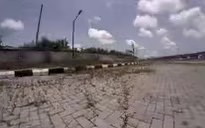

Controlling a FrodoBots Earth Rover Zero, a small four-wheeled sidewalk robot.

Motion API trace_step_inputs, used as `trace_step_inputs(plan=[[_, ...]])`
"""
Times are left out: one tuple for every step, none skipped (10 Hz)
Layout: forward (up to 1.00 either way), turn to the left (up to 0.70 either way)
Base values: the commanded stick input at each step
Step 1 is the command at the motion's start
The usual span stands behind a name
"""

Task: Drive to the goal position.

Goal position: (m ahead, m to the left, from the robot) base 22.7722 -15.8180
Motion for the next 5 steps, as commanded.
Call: trace_step_inputs(plan=[[0.00, -1.00], [0.00, -1.00], [0.00, -1.00], [0.00, -1.00], [0.00, -1.00]])
